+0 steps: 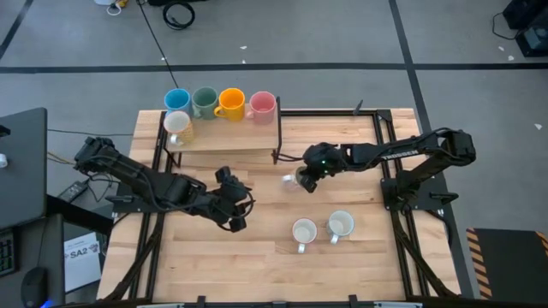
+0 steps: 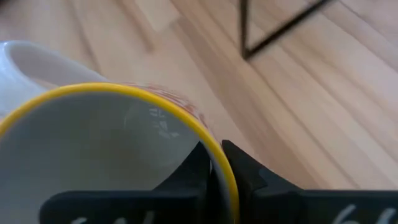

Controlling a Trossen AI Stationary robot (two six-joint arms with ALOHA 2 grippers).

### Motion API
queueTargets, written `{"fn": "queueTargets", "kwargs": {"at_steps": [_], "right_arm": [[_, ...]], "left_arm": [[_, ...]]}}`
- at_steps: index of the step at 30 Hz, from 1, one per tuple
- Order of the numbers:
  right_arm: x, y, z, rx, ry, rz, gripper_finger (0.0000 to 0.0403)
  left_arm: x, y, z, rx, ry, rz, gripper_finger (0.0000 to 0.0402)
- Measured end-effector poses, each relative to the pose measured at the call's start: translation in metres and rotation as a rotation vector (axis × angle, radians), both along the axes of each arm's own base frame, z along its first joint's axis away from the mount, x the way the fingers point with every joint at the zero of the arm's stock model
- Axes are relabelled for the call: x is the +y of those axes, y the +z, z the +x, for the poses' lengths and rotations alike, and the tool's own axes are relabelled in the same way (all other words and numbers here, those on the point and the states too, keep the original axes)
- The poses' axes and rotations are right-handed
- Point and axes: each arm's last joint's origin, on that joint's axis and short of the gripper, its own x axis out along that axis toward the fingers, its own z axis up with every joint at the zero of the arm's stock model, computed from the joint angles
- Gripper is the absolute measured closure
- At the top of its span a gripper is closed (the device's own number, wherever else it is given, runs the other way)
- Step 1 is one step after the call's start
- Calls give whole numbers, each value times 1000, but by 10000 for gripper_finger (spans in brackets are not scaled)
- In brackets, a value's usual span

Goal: Place coffee mugs
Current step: Put the orange patterned mug on the shelf

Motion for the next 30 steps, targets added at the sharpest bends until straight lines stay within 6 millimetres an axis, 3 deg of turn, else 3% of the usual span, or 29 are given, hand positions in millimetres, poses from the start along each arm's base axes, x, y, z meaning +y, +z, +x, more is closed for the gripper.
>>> {"fn": "queueTargets", "kwargs": {"at_steps": [10,20,30], "right_arm": [[2,13,10,-172,58,60,368],[9,13,12,-183,110,77,368],[14,13,12,-175,147,57,367]], "left_arm": [[12,-3,19,-42,20,27,228],[18,-19,57,-68,-70,212,228],[38,-39,83,-66,-45,210,228]]}}
